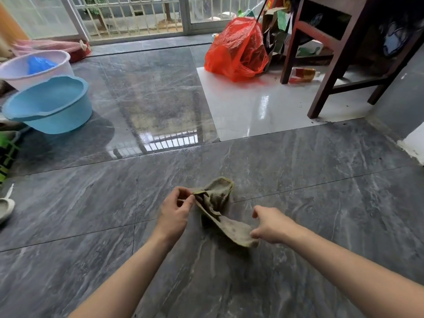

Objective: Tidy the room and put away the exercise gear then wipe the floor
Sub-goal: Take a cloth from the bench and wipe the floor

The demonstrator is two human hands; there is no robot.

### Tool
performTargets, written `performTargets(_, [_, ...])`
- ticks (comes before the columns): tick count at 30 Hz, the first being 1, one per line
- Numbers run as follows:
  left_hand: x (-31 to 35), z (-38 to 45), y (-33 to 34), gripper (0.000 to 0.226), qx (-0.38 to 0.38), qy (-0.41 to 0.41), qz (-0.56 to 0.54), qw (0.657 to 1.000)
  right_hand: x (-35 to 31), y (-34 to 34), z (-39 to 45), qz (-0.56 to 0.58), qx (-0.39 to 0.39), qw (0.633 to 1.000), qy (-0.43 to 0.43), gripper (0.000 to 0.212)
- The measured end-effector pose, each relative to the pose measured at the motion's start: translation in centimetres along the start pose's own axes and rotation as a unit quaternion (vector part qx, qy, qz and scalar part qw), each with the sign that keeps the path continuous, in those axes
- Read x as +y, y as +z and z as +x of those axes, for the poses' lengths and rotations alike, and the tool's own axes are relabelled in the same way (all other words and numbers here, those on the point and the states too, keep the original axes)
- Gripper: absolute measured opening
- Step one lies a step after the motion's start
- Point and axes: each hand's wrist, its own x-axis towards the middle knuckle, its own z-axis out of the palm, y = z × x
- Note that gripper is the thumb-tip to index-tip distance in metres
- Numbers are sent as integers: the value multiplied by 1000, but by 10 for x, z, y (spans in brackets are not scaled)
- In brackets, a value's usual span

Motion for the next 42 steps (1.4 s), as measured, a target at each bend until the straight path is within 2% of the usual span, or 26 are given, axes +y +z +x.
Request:
performTargets(2, [11, 5, 3, 12, -18, 21, 29, 999, -20, -7, -5, -27, 71, 995, -62, 52])
performTargets(5, [22, 8, 1, 10, -56, 55, 90, 993, -44, -20, -7, 48, 180, 967, -175, 50])
performTargets(8, [33, 11, -7, 11, -121, 76, 86, 986, -63, -38, -6, 92, 182, 936, -288, 53])
performTargets(9, [38, 11, -10, 12, -142, 80, 83, 983, -68, -43, -7, 95, 177, 929, -311, 48])
performTargets(12, [53, 15, -24, 15, -177, 110, 127, 970, -75, -55, -8, 87, 215, 917, -324, 15])
performTargets(16, [78, 23, -40, 13, -192, 139, 186, 953, -77, -69, -8, 55, 233, 915, -324, 9])
performTargets(21, [100, 35, -54, 8, -238, 181, 313, 902, -82, -78, -2, 23, 163, 933, -319, 23])
performTargets(25, [128, 27, -66, 5, -238, 158, 408, 867, -101, -85, -22, 80, 109, 955, -265, 29])
performTargets(31, [224, -4, -97, 4, -249, 110, 445, 853, -155, -137, -104, 103, 39, 975, -194, 33])
performTargets(34, [283, -22, -135, 8, -250, 58, 427, 867, -175, -188, -150, 105, 4, 980, -171, 33])
performTargets(39, [395, -59, -203, 6, -230, -25, 415, 880, -228, -294, -237, 54, -12, 982, -180, 31])
performTargets(42, [483, -87, -240, 3, -209, -56, 409, 887, -276, -347, -301, 20, -40, 973, -224, 34])
